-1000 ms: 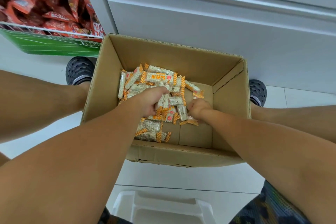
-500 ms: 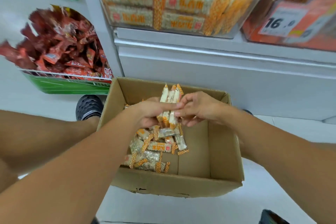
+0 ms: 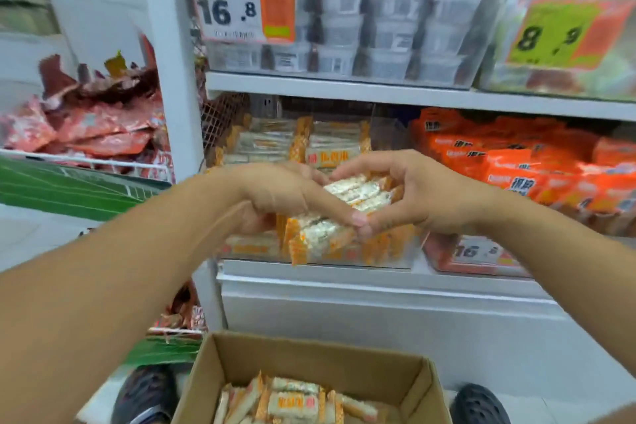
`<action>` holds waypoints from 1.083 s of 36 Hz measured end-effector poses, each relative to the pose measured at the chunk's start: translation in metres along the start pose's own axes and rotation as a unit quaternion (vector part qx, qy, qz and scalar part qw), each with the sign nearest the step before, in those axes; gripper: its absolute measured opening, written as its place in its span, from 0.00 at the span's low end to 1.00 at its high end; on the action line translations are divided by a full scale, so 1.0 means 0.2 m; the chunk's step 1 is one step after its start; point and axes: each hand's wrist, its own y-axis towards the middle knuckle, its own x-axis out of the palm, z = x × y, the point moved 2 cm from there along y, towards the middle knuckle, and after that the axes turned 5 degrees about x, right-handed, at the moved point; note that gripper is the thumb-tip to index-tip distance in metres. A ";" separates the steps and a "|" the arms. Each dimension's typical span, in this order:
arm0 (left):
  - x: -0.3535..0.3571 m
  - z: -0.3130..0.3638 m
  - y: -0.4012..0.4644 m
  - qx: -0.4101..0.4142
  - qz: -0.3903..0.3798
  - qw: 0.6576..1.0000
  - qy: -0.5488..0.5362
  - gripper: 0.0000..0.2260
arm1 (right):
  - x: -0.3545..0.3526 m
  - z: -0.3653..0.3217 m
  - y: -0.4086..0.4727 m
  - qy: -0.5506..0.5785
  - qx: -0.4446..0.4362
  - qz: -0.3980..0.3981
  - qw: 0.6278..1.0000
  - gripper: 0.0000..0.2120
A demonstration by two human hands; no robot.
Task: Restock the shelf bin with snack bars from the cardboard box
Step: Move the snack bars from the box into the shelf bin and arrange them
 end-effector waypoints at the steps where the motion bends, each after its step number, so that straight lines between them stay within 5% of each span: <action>1: -0.02 0.03 0.01 0.011 0.016 1.000 0.009 0.39 | -0.02 0.02 0.03 0.013 -0.004 0.015 1.000 0.30; 3: -0.07 0.07 0.03 0.059 0.096 0.994 0.014 0.19 | -0.05 0.07 0.10 0.085 0.009 0.039 0.996 0.28; 5: -0.15 0.08 0.05 0.125 0.246 0.957 0.092 0.14 | -0.06 0.13 0.18 0.145 0.039 0.071 0.986 0.26; 7: -0.24 0.06 0.06 0.201 0.357 0.872 0.268 0.11 | -0.09 0.20 0.25 0.131 0.077 0.126 0.980 0.29; 10: -0.34 -0.01 0.07 0.207 0.334 0.773 0.498 0.18 | -0.15 0.27 0.32 0.026 0.113 0.196 0.974 0.29; 17: -0.47 -0.26 0.19 0.015 0.151 0.824 0.547 0.38 | -0.11 0.34 0.46 -0.208 0.136 0.181 0.952 0.33; 20: -0.45 -0.25 0.20 -0.004 0.152 0.827 0.541 0.33 | -0.05 0.32 0.52 -0.285 0.140 0.166 0.934 0.30; 25: -0.41 -0.25 0.18 -0.015 0.156 0.825 0.543 0.43 | 0.02 0.32 0.55 -0.297 0.149 0.109 0.937 0.28; 29: -0.42 -0.27 0.19 -0.027 0.157 0.814 0.559 0.34 | 0.03 0.31 0.53 -0.389 0.169 0.063 0.904 0.30; 36: -0.43 -0.28 0.21 -0.015 0.172 0.814 0.554 0.28 | 0.05 0.28 0.51 -0.428 0.169 0.074 0.884 0.30; 39: -0.42 -0.28 0.19 0.048 0.229 0.787 0.571 0.28 | 0.03 0.27 0.47 -0.425 0.130 0.134 0.886 0.33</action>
